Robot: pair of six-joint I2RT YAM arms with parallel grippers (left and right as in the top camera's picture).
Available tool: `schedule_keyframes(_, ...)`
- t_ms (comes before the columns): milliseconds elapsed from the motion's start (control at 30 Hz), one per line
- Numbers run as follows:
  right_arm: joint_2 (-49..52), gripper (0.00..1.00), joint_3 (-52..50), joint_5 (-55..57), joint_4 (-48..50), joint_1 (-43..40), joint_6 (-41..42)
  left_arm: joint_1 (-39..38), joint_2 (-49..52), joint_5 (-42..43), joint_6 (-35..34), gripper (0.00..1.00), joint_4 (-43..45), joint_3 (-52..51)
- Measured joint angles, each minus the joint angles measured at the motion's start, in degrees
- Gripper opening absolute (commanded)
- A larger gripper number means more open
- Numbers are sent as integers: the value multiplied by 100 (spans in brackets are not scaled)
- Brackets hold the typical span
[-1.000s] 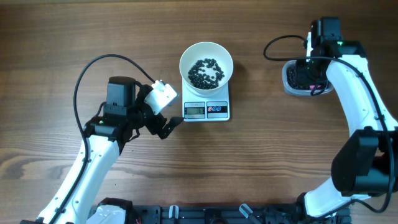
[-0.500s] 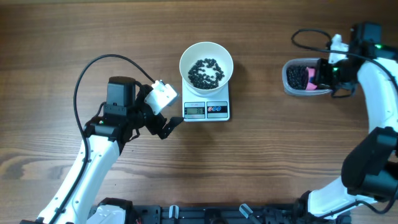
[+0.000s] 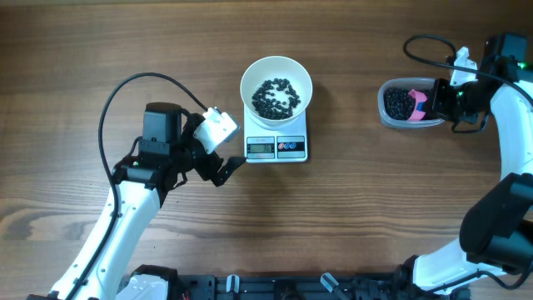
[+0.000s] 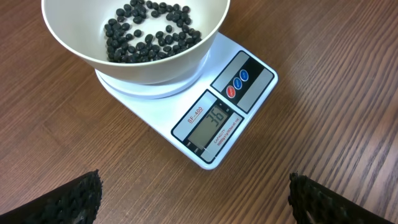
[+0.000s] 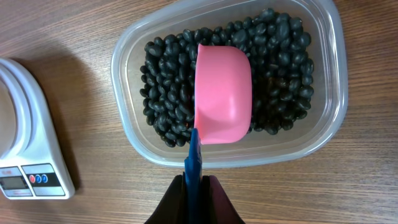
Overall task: Scoop item into bowl and weigh 150g on scale
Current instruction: 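Dig the scoop into the beans with right gripper to refill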
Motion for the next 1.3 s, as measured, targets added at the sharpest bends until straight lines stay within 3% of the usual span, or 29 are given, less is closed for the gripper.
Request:
schedule_keyframes(433, 260, 4, 55, -518, -35, -92, -9, 0, 0, -2, 0, 100, 0, 0)
schedule_keyframes(867, 345, 4, 55, -1639, -328, -1051, -437, 0, 0, 0, 0, 100, -2, 0)
schedule_keyframes(1300, 367, 4, 52, -1808, -212, -793, -452, 0, 0, 0, 0, 100, -2, 0)
